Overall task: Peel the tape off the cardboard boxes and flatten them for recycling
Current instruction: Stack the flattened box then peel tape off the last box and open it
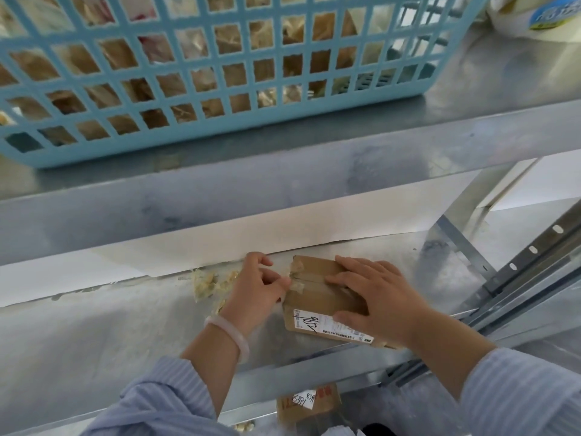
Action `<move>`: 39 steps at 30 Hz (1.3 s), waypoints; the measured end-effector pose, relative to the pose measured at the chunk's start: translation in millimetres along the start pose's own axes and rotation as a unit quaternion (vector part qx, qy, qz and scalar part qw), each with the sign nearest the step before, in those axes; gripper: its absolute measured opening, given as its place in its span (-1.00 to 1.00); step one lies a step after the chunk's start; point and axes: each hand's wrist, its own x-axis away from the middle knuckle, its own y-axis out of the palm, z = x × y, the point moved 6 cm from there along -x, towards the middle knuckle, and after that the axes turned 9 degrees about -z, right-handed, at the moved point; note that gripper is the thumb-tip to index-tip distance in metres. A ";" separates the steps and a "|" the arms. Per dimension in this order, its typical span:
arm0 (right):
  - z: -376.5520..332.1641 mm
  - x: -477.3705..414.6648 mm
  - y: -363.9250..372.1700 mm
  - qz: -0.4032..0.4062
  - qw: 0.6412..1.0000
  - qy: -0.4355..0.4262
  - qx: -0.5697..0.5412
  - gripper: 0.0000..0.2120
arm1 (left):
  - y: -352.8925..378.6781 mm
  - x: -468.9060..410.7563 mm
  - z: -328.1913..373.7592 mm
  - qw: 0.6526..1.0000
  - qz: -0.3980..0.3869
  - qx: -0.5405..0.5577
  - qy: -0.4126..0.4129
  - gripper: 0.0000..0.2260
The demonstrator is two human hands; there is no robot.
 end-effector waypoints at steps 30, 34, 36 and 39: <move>-11.9 -0.9 -5.2 0.067 0.997 0.029 -0.018 -0.41 | -6.3 16.7 41.0 0.999 0.028 0.012 0.041 -0.80; -31.0 -18.5 -10.9 0.067 0.992 0.064 -0.086 -0.57 | -1.8 22.3 42.8 0.998 0.024 0.013 0.058 -0.81; -39.3 -29.0 -7.9 0.054 0.983 0.085 -0.155 -0.62 | 1.1 23.7 40.6 0.998 0.009 0.038 0.057 -0.78; -42.3 -39.2 0.1 0.046 0.964 0.127 -0.228 -0.67 | 4.1 27.4 34.8 0.998 -0.001 0.033 0.052 -0.71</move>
